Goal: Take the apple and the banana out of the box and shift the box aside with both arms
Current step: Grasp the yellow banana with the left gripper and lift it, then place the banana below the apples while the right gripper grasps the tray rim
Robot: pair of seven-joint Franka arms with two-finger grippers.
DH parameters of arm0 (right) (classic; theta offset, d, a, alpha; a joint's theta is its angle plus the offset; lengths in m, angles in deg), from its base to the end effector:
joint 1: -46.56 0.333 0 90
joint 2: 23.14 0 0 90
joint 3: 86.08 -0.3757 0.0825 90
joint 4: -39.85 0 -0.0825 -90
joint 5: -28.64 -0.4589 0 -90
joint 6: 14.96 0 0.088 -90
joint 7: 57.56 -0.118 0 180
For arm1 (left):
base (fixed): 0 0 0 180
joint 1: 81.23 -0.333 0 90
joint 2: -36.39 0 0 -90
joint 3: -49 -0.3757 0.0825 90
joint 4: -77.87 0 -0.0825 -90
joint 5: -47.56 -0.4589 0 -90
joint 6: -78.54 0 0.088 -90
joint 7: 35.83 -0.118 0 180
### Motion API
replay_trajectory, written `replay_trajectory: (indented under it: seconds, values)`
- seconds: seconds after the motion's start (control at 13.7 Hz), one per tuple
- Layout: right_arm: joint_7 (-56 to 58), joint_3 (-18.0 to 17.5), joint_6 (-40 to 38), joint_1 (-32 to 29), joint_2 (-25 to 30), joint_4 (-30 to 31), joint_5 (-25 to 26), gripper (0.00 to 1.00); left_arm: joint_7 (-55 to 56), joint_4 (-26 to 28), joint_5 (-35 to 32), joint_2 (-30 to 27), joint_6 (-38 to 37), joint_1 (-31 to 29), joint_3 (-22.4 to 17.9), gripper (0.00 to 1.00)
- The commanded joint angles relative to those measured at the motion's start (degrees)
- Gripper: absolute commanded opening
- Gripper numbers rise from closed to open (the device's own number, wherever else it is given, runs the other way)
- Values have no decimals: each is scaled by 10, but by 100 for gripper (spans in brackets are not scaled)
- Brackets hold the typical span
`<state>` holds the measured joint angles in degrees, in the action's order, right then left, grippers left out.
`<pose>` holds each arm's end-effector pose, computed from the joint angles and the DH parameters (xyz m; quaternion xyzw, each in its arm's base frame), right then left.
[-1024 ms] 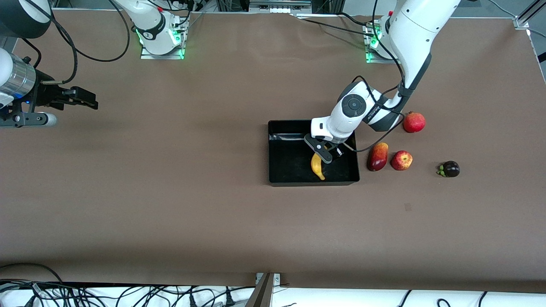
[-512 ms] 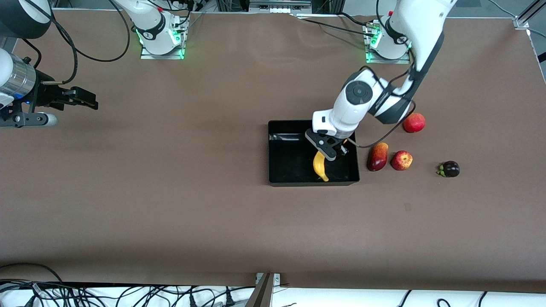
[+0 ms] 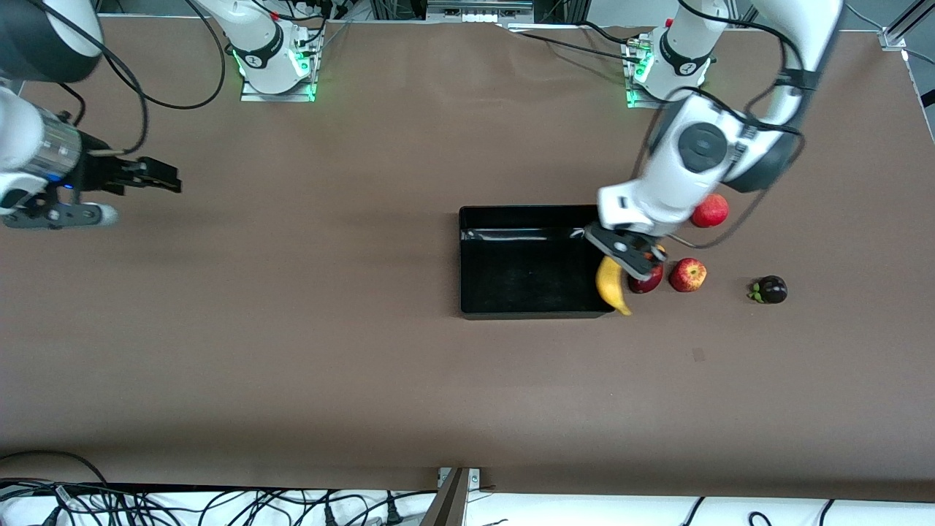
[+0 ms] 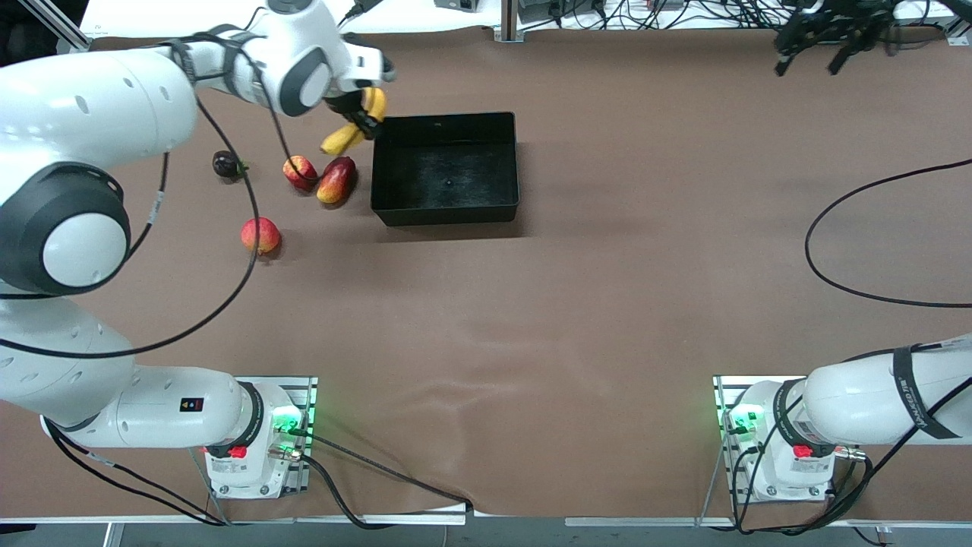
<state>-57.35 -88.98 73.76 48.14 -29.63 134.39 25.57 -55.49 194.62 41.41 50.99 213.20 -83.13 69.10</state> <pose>0.6491 0.0558 0.5564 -0.9931 -0.0385 0.1081 0.0255 0.6378 -0.2000 0.3317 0.9353 -0.3519 0.0379 0.0031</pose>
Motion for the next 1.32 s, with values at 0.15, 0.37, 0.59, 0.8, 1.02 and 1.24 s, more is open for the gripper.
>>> replay_trajectory:
  seconds: [0.15, 0.37, 0.59, 0.8, 1.02, 1.24]
  values:
    - [-157, -1, 59, 140, -112, -70, -33, 100, -127, -52, 14, 80, -3, -94, -21, 0]
    - [-269, -1, 164, 233, -174, -77, -55, 100, -175, -120, 14, 160, -3, -117, -52, 0]
    - [-371, -1, 259, 310, -236, -80, -53, 100, -180, -165, 15, 229, 2, -125, -57, 0]
    - [-394, 0, 321, 348, -277, -80, -53, 100, -171, -180, 14, 268, 27, -124, -57, 0]
    - [-398, 0, 405, 359, -316, -79, -53, 94, -176, -196, 8, 278, 29, -116, -62, 48]
    - [-398, 0, 444, 370, -352, -78, -54, 18, -171, -198, 13, 256, 28, -116, -67, 100]
